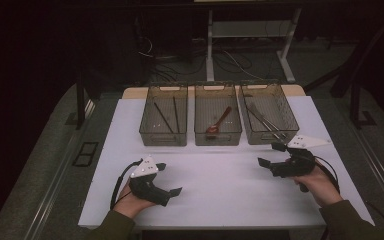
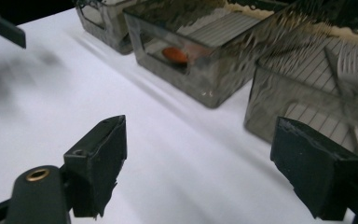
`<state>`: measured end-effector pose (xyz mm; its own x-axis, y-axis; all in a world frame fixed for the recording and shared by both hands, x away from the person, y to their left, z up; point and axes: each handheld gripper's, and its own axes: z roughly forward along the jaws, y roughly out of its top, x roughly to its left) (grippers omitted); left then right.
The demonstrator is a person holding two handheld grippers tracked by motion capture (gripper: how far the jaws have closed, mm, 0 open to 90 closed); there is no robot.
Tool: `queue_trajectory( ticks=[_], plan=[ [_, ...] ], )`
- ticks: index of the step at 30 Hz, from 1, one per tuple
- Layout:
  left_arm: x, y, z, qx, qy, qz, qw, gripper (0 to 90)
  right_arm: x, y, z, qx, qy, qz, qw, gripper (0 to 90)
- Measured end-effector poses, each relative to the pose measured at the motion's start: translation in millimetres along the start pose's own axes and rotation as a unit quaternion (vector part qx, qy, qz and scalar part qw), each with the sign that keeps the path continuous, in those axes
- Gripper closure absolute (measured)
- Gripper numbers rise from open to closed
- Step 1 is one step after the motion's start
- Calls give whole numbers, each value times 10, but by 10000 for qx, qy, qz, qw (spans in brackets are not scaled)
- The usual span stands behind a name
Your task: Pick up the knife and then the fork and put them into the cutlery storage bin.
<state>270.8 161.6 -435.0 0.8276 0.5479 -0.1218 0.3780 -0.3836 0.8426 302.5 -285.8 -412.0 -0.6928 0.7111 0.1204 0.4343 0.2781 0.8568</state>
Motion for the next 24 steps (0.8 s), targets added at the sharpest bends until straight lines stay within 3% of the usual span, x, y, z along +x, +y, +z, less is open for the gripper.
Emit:
queue_trajectory(
  ticks=[10,16,24],
  plan=[
    [-2,-1,-8,-22,-1,-17,10000,0,99,-260,-105,-157,84,105,9998,178],
    [-2,-2,-10,-18,0,-15,10000,0,124,-365,-158,-106,80,192,9997,178],
    [2,-5,-16,21,-9,4,10000,0,148,-466,-194,16,-20,116,9999,168]
  ],
)
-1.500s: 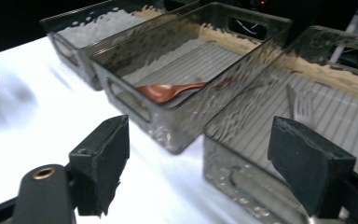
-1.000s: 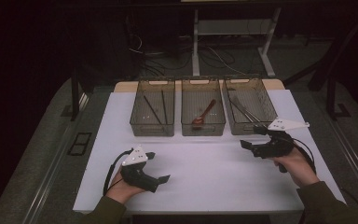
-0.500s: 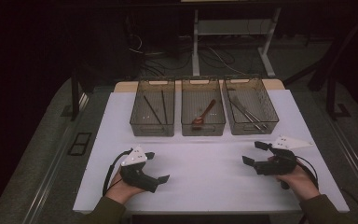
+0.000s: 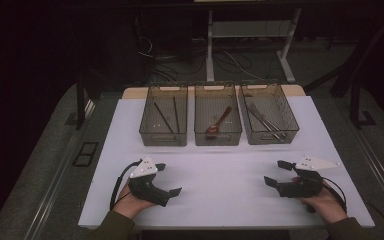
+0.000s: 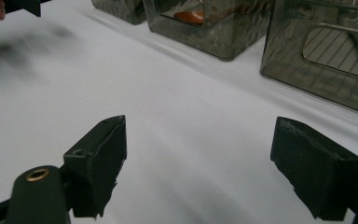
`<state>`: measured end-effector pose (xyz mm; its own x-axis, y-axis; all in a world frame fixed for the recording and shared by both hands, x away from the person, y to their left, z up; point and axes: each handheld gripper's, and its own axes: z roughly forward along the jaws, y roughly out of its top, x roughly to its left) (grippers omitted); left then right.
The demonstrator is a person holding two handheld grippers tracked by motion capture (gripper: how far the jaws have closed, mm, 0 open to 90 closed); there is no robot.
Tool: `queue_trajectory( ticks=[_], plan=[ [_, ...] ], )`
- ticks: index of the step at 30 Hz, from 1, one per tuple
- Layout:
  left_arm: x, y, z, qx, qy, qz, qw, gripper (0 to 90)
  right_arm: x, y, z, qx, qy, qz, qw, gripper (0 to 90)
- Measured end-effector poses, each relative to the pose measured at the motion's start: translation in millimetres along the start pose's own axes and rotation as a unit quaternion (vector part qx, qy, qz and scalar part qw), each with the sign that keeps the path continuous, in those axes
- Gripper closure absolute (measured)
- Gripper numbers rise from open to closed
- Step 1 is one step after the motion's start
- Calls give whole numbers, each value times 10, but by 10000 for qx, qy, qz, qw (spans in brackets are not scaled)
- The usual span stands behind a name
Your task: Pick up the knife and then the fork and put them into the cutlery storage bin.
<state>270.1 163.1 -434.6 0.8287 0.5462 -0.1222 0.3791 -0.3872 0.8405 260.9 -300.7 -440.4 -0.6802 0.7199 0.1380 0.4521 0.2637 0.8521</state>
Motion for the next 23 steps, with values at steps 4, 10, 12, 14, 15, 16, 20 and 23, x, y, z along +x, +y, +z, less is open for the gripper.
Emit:
queue_trajectory(
  ticks=[4,10,12,14,15,16,20,23],
  plan=[
    [1,-2,5,-4,-3,-7,10000,0,2,-35,-11,38,-34,-11,10000,167],
    [3,-7,9,24,-15,-2,10000,0,-5,-53,-15,88,-40,-31,9999,167],
    [-3,-9,14,20,-25,-14,10000,0,-4,-55,-13,95,-34,-66,9999,167],
    [-6,-9,19,18,-28,-14,10000,0,3,-54,-12,114,-37,-83,9999,167],
    [-7,-9,19,22,-28,-10,10000,0,3,-53,-14,113,-30,-89,9999,167],
    [-8,-10,21,12,-25,-11,10000,0,3,-52,-13,107,-30,-91,9999,167],
    [-7,-11,21,11,-25,-14,10000,0,5,-54,-12,115,-49,-123,9998,167],
    [-7,-10,22,42,-31,16,10000,0,8,-52,-14,114,-53,-145,9998,167]
  ],
)
